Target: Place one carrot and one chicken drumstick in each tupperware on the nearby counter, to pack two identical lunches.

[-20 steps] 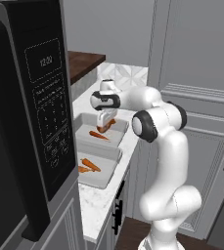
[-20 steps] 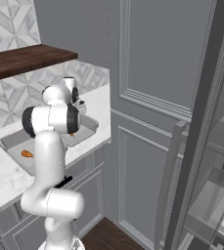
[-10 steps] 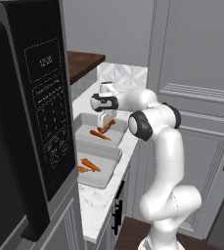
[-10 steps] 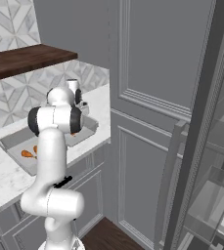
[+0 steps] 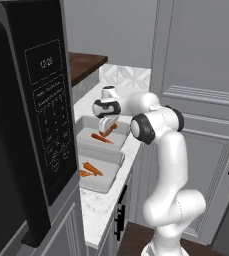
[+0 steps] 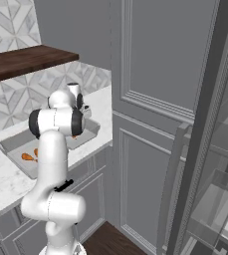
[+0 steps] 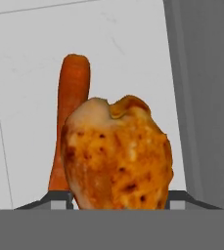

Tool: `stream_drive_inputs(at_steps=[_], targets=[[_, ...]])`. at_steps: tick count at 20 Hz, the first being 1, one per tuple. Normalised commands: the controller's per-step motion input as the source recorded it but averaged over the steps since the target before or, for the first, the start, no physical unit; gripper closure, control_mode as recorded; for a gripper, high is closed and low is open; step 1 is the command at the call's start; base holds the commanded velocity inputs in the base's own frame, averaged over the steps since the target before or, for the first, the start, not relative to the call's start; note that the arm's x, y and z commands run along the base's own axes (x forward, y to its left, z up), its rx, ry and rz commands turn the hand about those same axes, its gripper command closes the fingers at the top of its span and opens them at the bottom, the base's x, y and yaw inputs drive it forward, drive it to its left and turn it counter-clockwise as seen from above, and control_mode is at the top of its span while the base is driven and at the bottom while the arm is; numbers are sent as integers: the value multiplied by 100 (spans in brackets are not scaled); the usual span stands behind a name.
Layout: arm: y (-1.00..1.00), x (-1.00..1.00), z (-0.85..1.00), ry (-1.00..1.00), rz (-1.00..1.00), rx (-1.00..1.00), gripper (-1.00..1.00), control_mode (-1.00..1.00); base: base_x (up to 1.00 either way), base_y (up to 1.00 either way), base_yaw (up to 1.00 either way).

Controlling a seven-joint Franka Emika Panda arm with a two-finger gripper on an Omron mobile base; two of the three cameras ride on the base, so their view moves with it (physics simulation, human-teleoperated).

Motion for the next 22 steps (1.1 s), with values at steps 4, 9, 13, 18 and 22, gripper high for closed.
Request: stream_drive_inputs(at_steps=[4,9,13,18,22], targets=[[0,0,0,0,0,0,-100,-100,0,0,0],[0,0,0,0,0,0,-100,-100,0,0,0],[0,0,0,0,0,0,-100,-100,0,0,0],[0,0,25,-1,0,0,-100,-100,0,0,0],[0,-11,55,-4,-2,0,-100,-100,0,0,0]])
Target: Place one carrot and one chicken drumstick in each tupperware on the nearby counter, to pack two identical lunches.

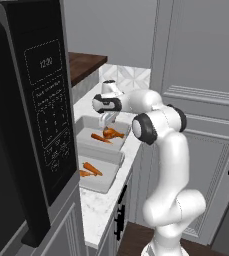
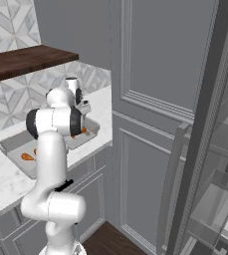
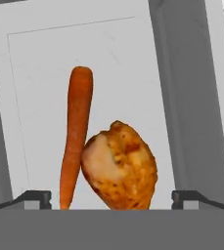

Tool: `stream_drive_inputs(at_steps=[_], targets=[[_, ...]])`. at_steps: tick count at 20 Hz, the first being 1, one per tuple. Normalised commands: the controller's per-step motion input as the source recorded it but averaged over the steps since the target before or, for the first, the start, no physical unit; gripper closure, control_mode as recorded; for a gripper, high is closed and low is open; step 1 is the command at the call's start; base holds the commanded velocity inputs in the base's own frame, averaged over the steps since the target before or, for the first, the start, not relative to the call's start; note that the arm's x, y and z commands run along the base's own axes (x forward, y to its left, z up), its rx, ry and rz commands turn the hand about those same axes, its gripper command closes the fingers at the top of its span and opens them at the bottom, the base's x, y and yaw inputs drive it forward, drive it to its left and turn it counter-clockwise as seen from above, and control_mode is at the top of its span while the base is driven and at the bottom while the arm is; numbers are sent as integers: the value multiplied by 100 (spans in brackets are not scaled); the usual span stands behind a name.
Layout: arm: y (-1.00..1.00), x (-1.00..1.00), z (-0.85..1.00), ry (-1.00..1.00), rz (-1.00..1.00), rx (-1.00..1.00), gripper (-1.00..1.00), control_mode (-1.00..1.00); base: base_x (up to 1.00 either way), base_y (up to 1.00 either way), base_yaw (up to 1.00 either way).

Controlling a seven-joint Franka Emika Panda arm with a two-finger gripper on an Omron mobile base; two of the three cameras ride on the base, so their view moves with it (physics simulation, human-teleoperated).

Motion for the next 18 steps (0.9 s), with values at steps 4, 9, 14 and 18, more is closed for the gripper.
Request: stream_drive_inputs(at_steps=[4,9,14,18], targets=[[-2,-82,18,-7,-3,0,-100,-100,0,0,0],[-11,-100,1,-3,-5,2,-100,-100,0,0,0],[-2,-100,6,0,-10,1,-100,-100,0,0,0],[-1,-100,11,0,-11,3,-100,-100,0,0,0]])
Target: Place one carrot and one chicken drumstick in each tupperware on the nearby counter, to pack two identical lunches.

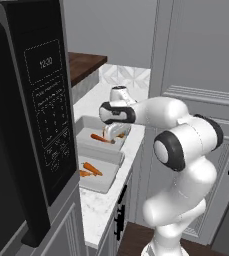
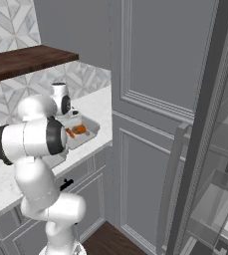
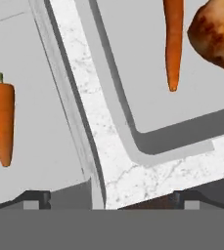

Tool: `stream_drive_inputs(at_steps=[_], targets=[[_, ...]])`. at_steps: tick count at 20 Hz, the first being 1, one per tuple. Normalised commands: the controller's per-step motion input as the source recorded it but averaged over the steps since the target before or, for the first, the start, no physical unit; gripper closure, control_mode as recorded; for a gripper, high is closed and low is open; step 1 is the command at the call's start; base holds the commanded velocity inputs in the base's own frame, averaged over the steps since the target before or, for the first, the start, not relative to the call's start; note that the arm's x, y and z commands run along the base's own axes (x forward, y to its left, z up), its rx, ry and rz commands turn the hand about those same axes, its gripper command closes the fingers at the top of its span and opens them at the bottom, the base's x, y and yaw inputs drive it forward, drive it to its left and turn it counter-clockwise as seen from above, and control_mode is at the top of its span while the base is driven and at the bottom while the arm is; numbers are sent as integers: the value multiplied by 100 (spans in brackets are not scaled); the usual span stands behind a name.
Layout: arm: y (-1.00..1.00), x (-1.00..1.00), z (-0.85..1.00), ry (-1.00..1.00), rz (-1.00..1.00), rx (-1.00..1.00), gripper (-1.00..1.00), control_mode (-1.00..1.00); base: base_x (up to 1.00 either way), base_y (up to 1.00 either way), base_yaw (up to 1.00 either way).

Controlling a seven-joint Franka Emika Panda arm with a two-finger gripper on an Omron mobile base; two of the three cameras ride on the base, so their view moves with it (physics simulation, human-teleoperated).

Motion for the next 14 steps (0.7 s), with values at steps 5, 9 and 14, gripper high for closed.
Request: stream_drive_inputs(at_steps=[5,9,14], targets=[[-25,-99,51,0,-7,2,-100,-100,0,0,0],[-33,-91,93,0,-6,1,-100,-100,0,0,0],[-22,-31,99,0,0,0,-100,-100,0,0,0]])
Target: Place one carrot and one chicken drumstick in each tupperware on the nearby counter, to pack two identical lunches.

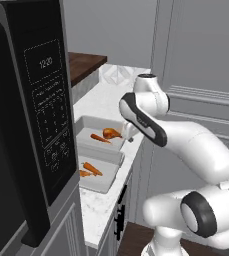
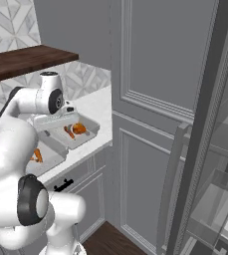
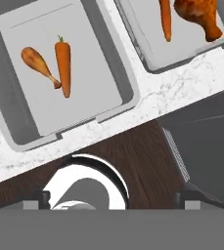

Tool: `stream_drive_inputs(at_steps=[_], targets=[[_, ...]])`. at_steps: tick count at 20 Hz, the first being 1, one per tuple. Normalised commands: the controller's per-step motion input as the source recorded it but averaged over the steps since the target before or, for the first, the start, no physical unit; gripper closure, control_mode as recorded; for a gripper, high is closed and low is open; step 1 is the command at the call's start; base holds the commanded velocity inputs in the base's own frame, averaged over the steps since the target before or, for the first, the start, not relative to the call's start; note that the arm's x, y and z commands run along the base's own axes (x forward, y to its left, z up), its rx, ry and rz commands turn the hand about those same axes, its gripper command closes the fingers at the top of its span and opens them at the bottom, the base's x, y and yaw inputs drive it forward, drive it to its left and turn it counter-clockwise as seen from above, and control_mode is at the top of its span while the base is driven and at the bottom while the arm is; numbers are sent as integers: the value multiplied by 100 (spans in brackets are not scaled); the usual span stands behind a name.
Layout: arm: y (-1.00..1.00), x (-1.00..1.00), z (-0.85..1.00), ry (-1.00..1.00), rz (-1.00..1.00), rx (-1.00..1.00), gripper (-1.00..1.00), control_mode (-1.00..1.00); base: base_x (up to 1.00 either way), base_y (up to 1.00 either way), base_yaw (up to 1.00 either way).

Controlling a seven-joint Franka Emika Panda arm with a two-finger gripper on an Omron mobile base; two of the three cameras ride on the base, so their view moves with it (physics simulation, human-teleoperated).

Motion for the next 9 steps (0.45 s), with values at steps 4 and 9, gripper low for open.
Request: stream_drive_inputs(at_steps=[4,9], targets=[[-19,-1,97,0,-1,0,-100,-100,0,0,0],[-12,-15,51,-8,-1,0,-100,-100,0,0,0]])
